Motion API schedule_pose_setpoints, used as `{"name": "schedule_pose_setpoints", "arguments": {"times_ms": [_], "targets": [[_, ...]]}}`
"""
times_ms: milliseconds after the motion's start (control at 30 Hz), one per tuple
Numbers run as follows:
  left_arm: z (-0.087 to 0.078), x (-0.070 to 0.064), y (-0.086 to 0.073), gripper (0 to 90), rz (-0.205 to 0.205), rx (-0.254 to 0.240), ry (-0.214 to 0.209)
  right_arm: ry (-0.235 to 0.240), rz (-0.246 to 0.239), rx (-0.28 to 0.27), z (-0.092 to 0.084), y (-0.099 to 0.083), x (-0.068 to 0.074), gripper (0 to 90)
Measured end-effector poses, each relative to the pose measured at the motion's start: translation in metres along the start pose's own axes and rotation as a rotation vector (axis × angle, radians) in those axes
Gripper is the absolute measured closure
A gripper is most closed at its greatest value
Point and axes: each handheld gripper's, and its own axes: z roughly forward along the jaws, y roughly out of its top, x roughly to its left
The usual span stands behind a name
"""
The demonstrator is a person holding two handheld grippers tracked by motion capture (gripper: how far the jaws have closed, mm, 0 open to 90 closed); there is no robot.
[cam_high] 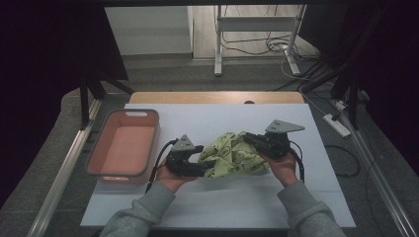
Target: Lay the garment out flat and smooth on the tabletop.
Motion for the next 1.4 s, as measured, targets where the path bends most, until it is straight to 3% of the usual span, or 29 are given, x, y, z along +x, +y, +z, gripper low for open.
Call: {"name": "schedule_pose_setpoints", "arguments": {"times_ms": [233,333,533,700,967,1033,1167,1400], "targets": [[0.015,0.002,0.008,32.0,-0.032,-0.010,0.000,0.001,0.003,0.006,0.002,-0.002,0.001,85.9],[0.021,0.000,0.013,34.6,-0.023,-0.010,-0.011,0.004,0.002,0.007,0.003,-0.002,0.001,85.9],[0.037,-0.001,0.020,41.8,0.004,0.015,-0.025,0.005,0.004,0.008,0.003,-0.003,0.002,85.9],[0.048,0.005,0.018,45.4,-0.021,0.044,-0.016,0.009,0.002,0.019,0.005,-0.004,0.003,85.9],[0.056,0.010,0.010,59.0,-0.032,0.087,-0.027,0.011,-0.003,0.019,0.006,-0.004,0.005,85.9],[0.057,0.012,0.008,65.9,-0.034,0.093,-0.032,0.013,-0.004,0.018,0.006,-0.004,0.005,85.9],[0.056,0.015,0.006,80.2,-0.040,0.083,-0.047,0.014,-0.007,0.014,0.005,-0.004,0.005,85.9],[0.044,0.015,0.008,83.7,-0.027,0.028,-0.047,0.009,-0.001,0.016,0.004,-0.005,0.002,85.8]]}}
